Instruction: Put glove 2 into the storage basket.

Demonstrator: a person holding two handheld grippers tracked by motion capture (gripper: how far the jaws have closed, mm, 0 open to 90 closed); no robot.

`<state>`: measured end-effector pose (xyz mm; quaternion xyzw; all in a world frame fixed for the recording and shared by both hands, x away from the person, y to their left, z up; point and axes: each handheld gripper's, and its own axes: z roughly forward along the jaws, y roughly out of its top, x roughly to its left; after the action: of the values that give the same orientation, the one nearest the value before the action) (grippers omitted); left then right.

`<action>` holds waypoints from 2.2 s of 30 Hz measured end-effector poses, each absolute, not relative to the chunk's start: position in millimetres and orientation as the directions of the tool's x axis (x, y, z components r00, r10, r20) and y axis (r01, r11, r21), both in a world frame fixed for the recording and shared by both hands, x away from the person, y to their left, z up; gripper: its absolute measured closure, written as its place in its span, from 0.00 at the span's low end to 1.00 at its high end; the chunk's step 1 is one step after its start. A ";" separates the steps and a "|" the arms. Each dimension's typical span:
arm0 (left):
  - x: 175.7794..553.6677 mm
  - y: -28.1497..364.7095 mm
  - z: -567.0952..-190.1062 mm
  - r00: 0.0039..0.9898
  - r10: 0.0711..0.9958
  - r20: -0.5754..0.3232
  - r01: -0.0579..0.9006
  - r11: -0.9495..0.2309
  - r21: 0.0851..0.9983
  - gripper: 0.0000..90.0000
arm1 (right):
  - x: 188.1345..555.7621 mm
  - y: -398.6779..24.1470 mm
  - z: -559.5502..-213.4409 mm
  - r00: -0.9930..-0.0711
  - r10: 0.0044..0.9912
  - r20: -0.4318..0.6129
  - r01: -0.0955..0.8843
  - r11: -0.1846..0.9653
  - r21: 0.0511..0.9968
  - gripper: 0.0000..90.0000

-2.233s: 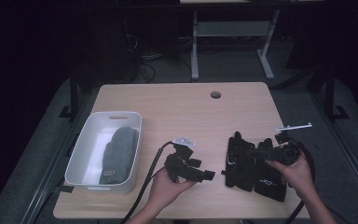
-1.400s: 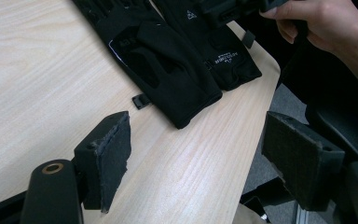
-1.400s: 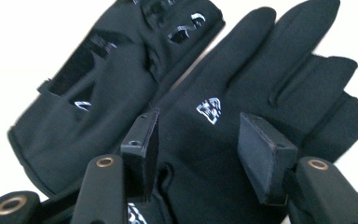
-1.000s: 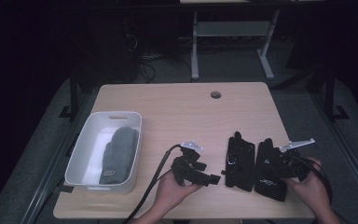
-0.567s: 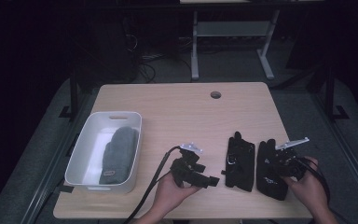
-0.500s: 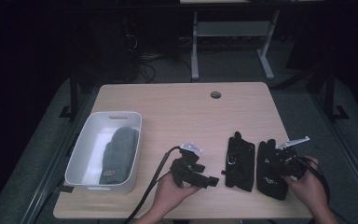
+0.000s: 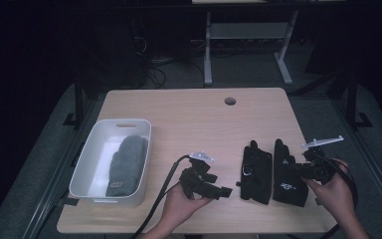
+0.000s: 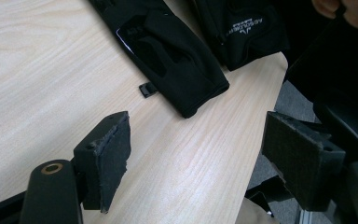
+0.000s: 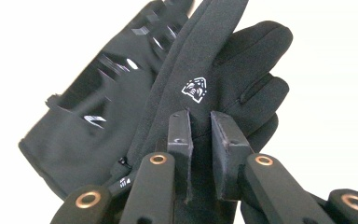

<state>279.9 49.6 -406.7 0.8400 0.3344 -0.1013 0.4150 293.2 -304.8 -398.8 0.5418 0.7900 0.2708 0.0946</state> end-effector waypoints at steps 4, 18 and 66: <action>279.7 51.1 -405.8 0.753 0.482 -0.448 0.648 -0.430 0.628 0.27 | 297.3 -290.5 -388.5 -0.417 0.895 0.160 0.790 0.270 0.550 0.87; 280.0 57.9 -402.6 0.754 0.487 -0.441 0.646 -0.425 0.634 0.27 | 322.2 -242.2 -390.1 -0.450 0.871 0.198 0.784 0.278 0.555 0.86; 296.5 29.5 -438.4 0.703 0.512 -0.494 0.707 -0.434 0.558 0.31 | 286.1 -244.5 -435.2 -0.453 0.842 0.294 0.801 0.239 0.549 0.65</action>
<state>296.5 29.5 -438.4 0.8374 0.3639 -0.1262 0.3879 286.1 -244.5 -435.2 0.5221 0.7866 0.3282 0.0309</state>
